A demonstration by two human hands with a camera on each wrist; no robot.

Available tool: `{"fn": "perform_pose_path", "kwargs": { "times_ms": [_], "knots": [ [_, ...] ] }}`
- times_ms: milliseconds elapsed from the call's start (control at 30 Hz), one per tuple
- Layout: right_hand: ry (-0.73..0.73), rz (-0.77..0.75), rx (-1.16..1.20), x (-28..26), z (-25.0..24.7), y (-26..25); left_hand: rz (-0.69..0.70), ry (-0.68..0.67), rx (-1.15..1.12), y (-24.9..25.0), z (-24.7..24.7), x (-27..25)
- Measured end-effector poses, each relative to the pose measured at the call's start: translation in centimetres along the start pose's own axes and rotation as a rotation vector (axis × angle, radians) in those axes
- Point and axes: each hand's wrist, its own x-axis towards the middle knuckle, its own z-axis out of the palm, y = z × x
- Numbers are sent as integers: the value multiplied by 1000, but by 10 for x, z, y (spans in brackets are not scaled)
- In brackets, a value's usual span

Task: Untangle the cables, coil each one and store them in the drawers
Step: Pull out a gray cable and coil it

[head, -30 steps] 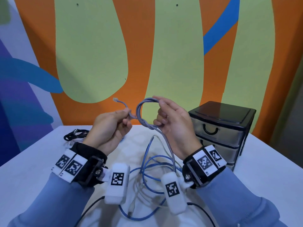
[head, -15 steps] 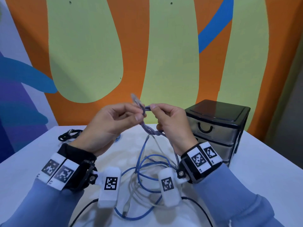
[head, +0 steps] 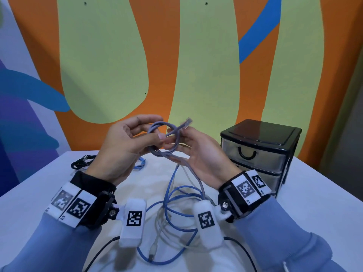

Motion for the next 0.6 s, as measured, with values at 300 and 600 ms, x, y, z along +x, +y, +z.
{"fn": "perform_pose_path", "kwargs": {
  "times_ms": [300, 600],
  "knots": [
    [-7, -115, 61, -3, 5, -2, 42, -4, 219, 2, 2, -2],
    [27, -196, 48, -2, 9, 3, 16, 47, 355, -1, 1, 0]
  ]
}}
